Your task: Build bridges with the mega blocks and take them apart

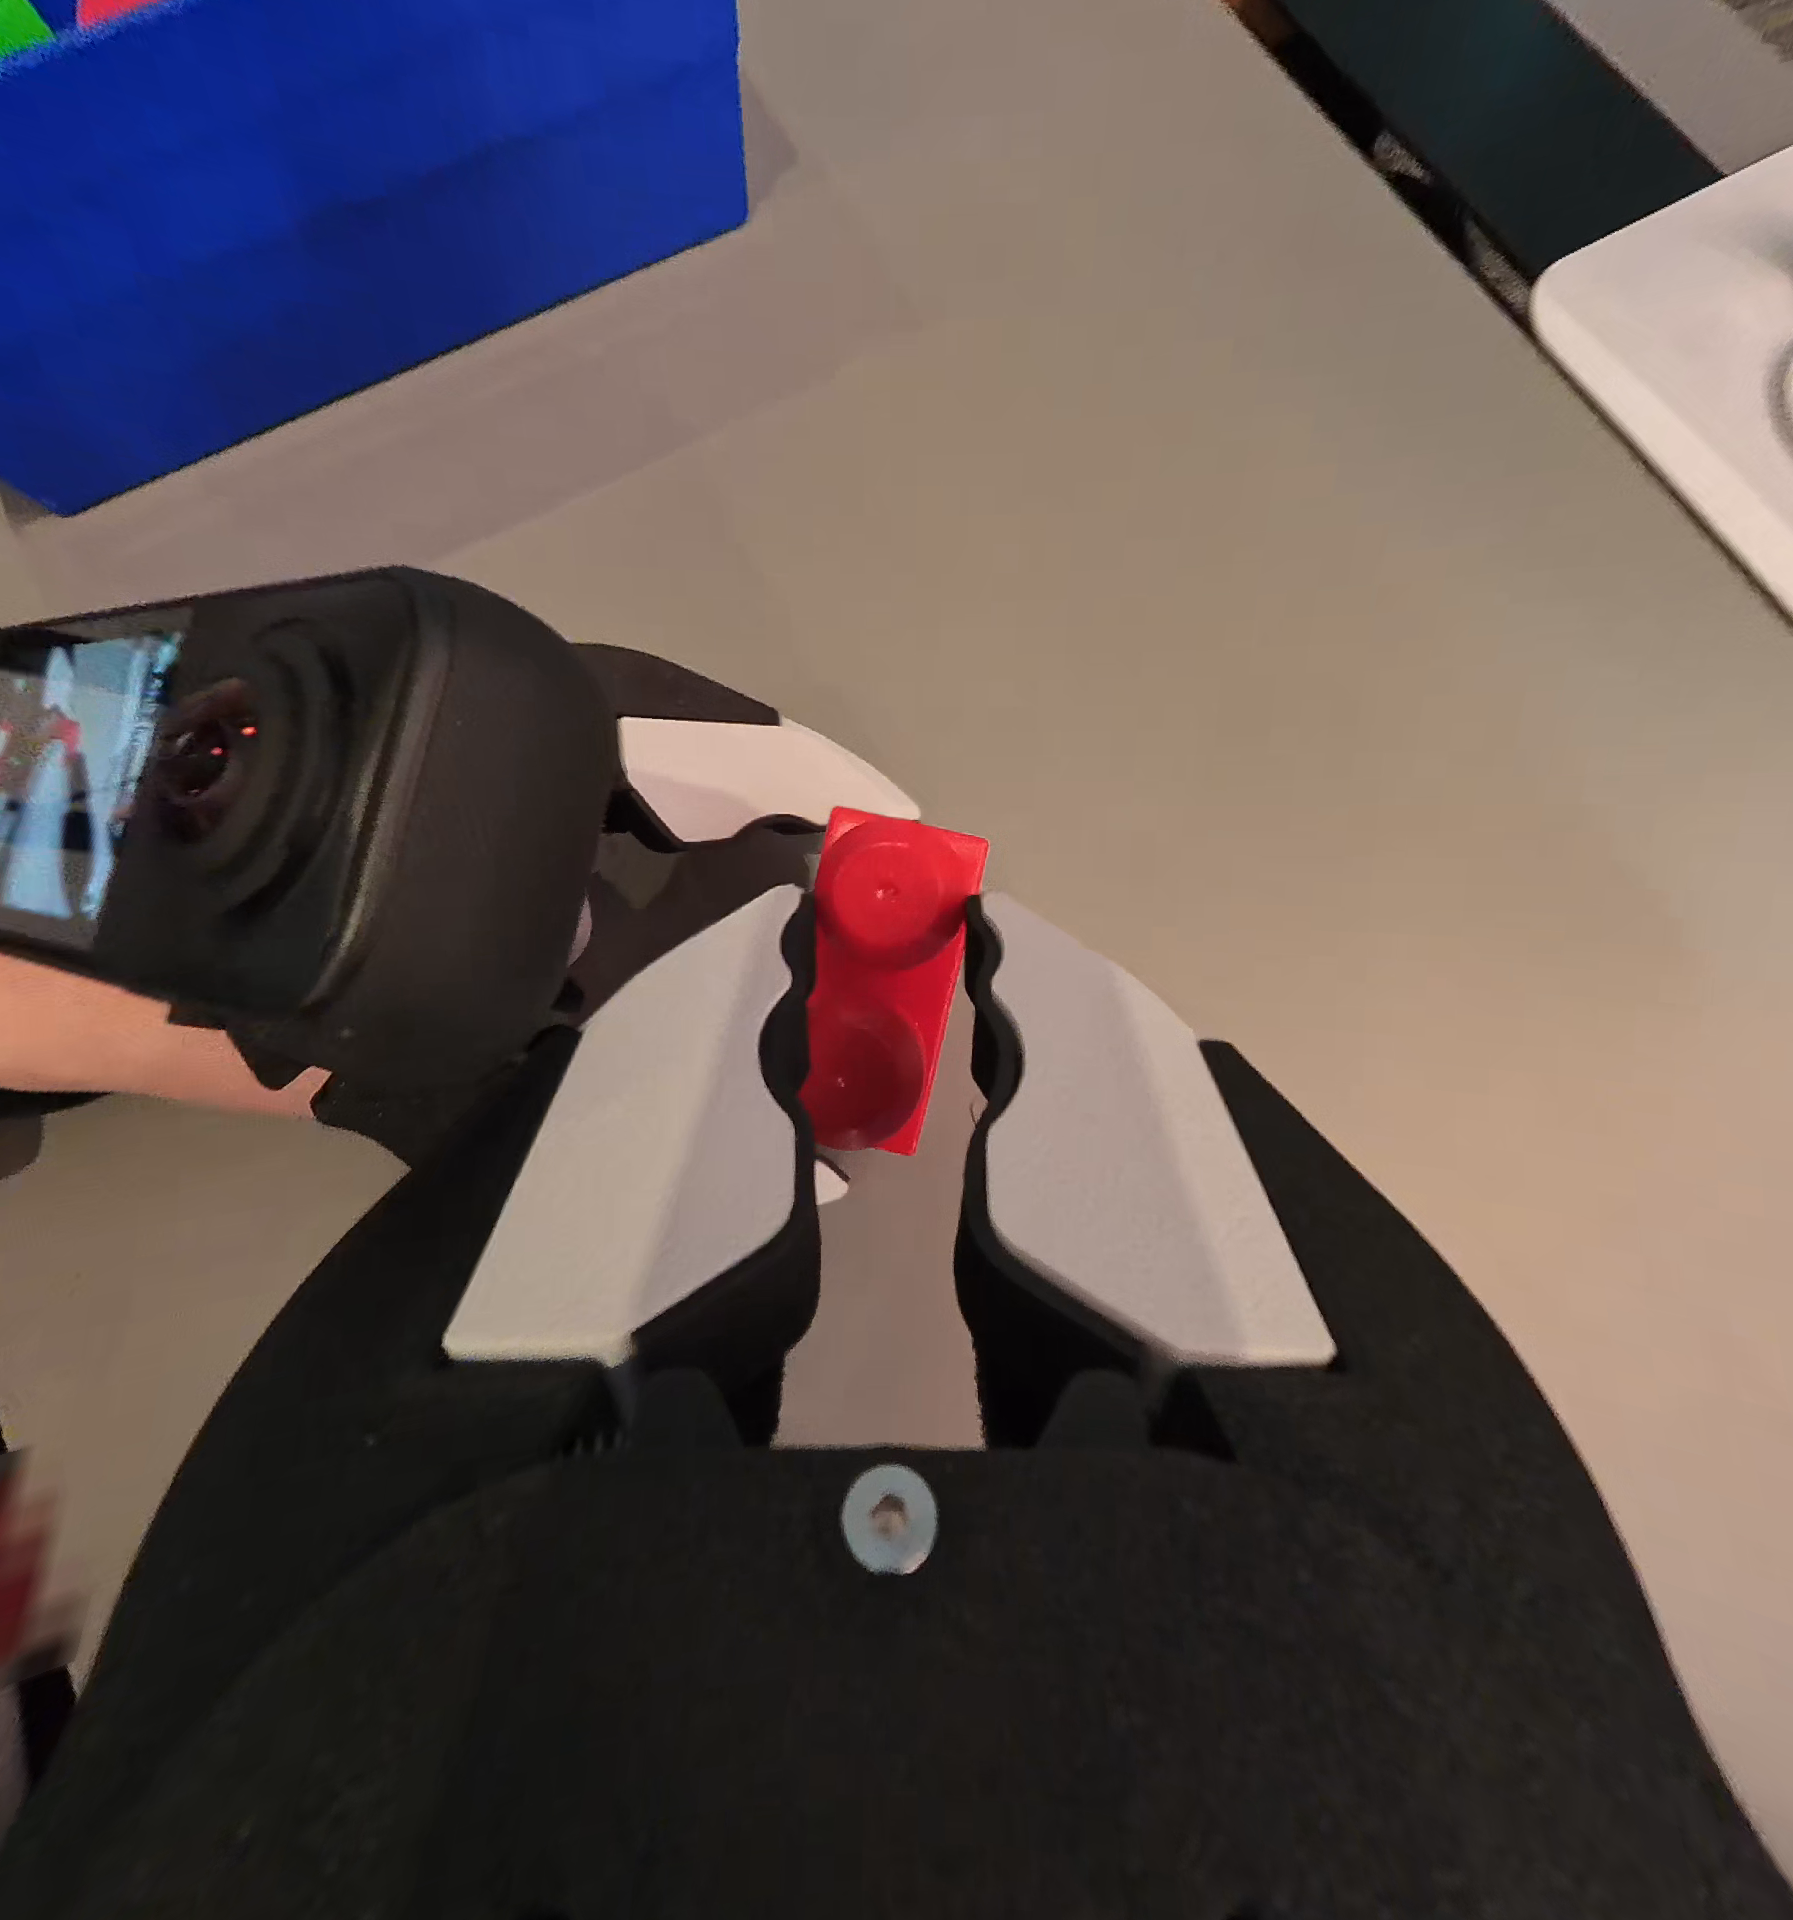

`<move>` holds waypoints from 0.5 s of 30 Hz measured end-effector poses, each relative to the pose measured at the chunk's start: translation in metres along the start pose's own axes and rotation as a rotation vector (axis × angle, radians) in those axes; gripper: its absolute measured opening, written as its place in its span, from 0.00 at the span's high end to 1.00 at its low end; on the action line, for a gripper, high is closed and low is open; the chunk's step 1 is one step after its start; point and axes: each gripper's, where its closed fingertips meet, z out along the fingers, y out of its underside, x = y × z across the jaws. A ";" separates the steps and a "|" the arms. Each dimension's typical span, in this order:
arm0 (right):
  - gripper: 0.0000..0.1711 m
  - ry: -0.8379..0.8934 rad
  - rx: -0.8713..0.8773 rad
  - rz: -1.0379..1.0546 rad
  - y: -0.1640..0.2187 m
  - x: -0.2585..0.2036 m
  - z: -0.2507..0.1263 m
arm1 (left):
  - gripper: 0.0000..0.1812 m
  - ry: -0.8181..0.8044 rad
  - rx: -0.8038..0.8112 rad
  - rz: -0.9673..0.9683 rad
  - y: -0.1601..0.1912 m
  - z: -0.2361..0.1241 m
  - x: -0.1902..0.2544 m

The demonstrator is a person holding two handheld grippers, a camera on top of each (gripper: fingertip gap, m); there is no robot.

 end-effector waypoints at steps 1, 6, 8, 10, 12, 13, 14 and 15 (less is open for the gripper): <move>0.84 0.006 0.015 0.004 -0.001 0.002 -0.005 | 0.44 -0.003 -0.001 0.000 0.000 0.000 0.000; 0.85 0.033 0.095 0.058 -0.004 0.018 -0.035 | 0.44 -0.025 -0.010 -0.017 -0.001 0.002 0.000; 0.85 0.037 0.120 0.081 -0.003 0.025 -0.044 | 0.45 -0.022 -0.012 -0.029 -0.002 0.003 0.003; 0.85 0.039 0.135 0.093 -0.002 0.029 -0.050 | 0.47 -0.013 -0.014 -0.046 -0.003 0.004 0.005; 0.85 0.047 0.140 0.093 -0.001 0.032 -0.055 | 0.48 0.006 -0.018 -0.066 -0.002 0.006 0.006; 0.85 0.049 0.143 0.091 -0.001 0.032 -0.056 | 0.49 0.012 -0.023 -0.078 -0.002 0.006 0.006; 0.85 0.050 0.147 0.090 -0.001 0.033 -0.057 | 0.52 0.013 -0.024 -0.090 -0.001 0.006 0.005; 0.85 0.047 0.150 0.090 -0.001 0.033 -0.058 | 0.53 0.016 -0.024 -0.095 -0.002 0.007 0.005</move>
